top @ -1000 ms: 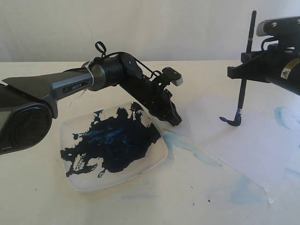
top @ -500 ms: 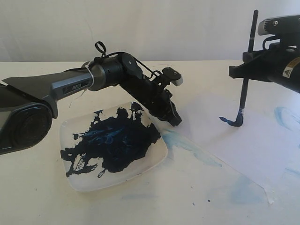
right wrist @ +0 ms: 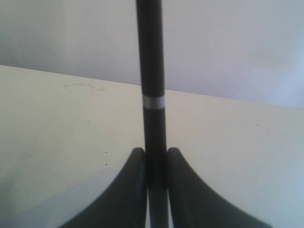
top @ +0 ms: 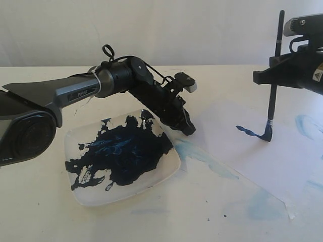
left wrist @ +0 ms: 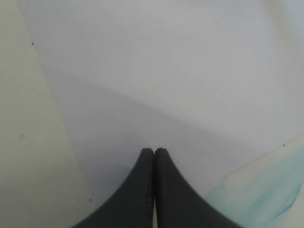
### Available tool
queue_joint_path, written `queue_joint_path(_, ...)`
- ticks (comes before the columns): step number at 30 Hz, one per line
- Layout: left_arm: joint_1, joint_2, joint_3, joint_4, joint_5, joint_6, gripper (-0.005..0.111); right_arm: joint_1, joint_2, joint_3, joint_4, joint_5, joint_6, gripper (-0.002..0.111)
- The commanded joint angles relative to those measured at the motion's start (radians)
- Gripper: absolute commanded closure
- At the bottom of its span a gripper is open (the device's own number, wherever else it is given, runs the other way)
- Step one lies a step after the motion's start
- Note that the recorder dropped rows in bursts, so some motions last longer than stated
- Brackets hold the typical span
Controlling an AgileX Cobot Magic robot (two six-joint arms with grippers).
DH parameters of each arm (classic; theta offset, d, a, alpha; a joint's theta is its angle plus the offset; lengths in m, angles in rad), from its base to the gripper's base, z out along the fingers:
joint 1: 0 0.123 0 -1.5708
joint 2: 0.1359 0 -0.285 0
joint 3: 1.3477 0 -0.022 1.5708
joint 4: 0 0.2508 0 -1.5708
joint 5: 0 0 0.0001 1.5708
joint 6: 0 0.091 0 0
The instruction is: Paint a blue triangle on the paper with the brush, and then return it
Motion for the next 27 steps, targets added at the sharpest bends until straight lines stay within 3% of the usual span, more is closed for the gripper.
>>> queue_joint_path(1, 0.001, -0.001, -0.003, -0.003, 0.022, -0.007, 0.107, -0.011, -0.032, -0.001, 0.001, 0.028, -0.012, 0.108)
queue_joint_path(14, 0.001, -0.001, -0.003, -0.003, 0.039, -0.007, 0.107, -0.020, -0.081, -0.001, 0.001, 0.069, -0.050, 0.108)
queue_joint_path(27, 0.001, -0.001, -0.003, -0.003, 0.037, -0.007, 0.107, -0.020, -0.056, -0.001, -0.040, -0.203, 0.158, 0.108)
